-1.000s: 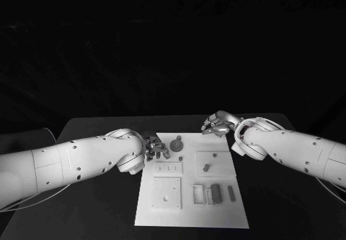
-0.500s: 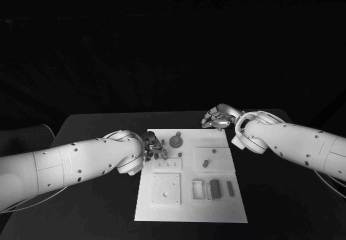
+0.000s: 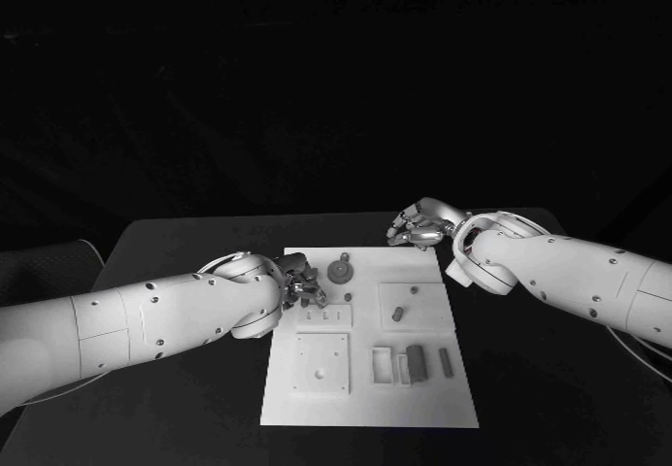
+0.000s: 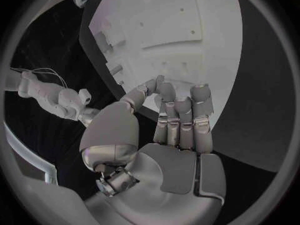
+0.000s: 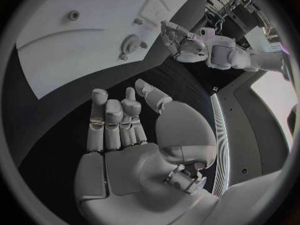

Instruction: Assemble the parts on the task board

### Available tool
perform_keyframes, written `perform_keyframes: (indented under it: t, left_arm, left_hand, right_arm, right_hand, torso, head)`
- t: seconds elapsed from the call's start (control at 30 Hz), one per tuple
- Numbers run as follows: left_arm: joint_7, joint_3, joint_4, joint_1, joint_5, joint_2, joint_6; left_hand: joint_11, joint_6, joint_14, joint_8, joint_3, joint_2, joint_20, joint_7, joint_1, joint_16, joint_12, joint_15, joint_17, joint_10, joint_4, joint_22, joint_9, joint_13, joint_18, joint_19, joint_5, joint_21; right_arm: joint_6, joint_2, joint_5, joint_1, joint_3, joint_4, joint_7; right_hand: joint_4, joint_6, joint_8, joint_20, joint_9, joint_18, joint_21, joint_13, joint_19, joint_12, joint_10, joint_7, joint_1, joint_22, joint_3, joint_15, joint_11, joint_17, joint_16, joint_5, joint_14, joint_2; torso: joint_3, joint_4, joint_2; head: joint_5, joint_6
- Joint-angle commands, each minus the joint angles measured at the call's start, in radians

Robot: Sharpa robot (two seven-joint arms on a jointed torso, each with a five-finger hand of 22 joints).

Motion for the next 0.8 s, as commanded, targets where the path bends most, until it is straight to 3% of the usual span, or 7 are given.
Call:
perform_keyframes:
  t: [0.03, 0.8]
  left_arm:
    - [0.014, 0.001, 0.0, -0.001, -0.061, 0.005, 0.003]
    - [0.003, 0.001, -0.027, -0.021, -0.084, 0.031, 0.057]
  left_hand:
    - [-0.001, 0.049, -0.003, 0.109, 0.009, -0.013, -0.012, 0.006, -0.004, 0.005, 0.006, -0.019, -0.001, -0.003, 0.021, 0.021, 0.172, 0.002, 0.037, -0.005, -0.004, 0.004]
    - [-0.003, 0.051, -0.003, 0.11, 0.001, -0.019, -0.012, 0.004, -0.03, 0.012, 0.008, -0.021, -0.009, -0.001, 0.058, 0.021, 0.177, 0.001, 0.039, -0.006, -0.004, 0.009]
  right_arm:
    - [0.007, 0.0, 0.002, 0.0, 0.001, 0.0, 0.009]
    - [0.013, 0.0, 0.002, 0.0, 0.001, 0.013, 0.009]
  right_hand:
    - [0.0, 0.001, -0.004, 0.0, 0.001, 0.015, -0.004, 0.0, -0.001, -0.004, -0.006, 0.01, 0.001, 0.011, 0.003, -0.006, 0.0, -0.002, -0.003, 0.004, 0.0, -0.004]
    - [0.0, -0.001, -0.005, 0.0, 0.002, 0.015, -0.004, 0.0, -0.001, -0.004, -0.007, 0.011, 0.001, 0.011, 0.003, -0.006, 0.0, -0.002, -0.003, 0.006, 0.0, -0.004]
  torso:
    - [0.0005, 0.0003, -0.001]
    - [-0.0005, 0.0009, 0.0]
  head:
    - [-0.001, -0.001]
    - [-0.005, -0.016]
